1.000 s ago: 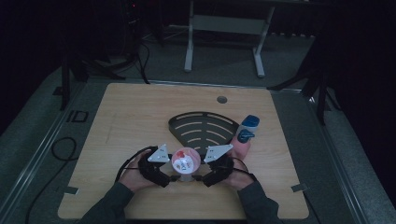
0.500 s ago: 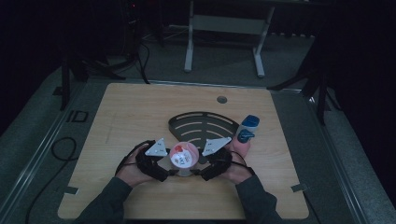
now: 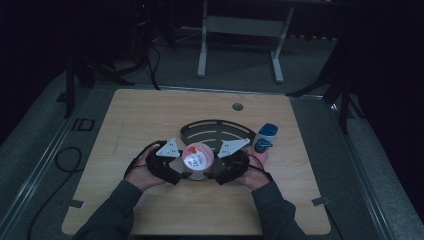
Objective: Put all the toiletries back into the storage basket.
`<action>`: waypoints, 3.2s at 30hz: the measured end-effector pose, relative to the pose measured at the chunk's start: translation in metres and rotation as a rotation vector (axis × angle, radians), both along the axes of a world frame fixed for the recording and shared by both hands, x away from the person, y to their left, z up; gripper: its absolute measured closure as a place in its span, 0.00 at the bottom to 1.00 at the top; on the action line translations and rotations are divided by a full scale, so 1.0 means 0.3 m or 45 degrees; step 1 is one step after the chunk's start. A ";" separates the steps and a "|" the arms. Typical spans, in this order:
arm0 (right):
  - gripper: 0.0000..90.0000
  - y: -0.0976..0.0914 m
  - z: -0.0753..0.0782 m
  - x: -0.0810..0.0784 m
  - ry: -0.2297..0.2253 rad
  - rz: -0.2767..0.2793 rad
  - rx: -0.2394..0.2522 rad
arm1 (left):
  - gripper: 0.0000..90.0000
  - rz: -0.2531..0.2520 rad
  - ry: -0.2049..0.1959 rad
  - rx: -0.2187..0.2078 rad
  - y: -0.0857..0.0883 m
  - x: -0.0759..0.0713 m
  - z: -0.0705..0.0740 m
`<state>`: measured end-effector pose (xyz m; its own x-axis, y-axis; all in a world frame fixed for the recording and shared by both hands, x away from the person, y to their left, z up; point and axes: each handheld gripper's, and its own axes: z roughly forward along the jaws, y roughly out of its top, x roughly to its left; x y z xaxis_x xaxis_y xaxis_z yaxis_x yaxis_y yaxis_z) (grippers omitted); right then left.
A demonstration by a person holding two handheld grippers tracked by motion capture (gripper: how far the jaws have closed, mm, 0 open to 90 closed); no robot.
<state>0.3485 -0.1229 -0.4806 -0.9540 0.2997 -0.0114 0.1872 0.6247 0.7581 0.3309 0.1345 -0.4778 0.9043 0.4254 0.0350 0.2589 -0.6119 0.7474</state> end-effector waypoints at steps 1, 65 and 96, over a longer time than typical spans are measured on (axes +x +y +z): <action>0.25 0.001 0.003 0.004 -0.002 -0.005 0.000 | 0.22 -0.001 -0.005 0.007 0.000 0.004 0.004; 0.26 0.097 0.043 0.287 0.016 -0.301 -0.062 | 0.22 0.128 0.038 0.040 0.009 0.349 0.026; 0.27 0.138 -0.025 0.349 0.037 -0.394 -0.149 | 0.22 0.211 0.056 0.091 -0.011 0.409 -0.049</action>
<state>0.4531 -0.0814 -0.4881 -0.8182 0.5737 -0.0373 0.4022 0.6175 0.6760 0.4536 0.1312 -0.4925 0.8236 0.5663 0.0325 0.3917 -0.6092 0.6896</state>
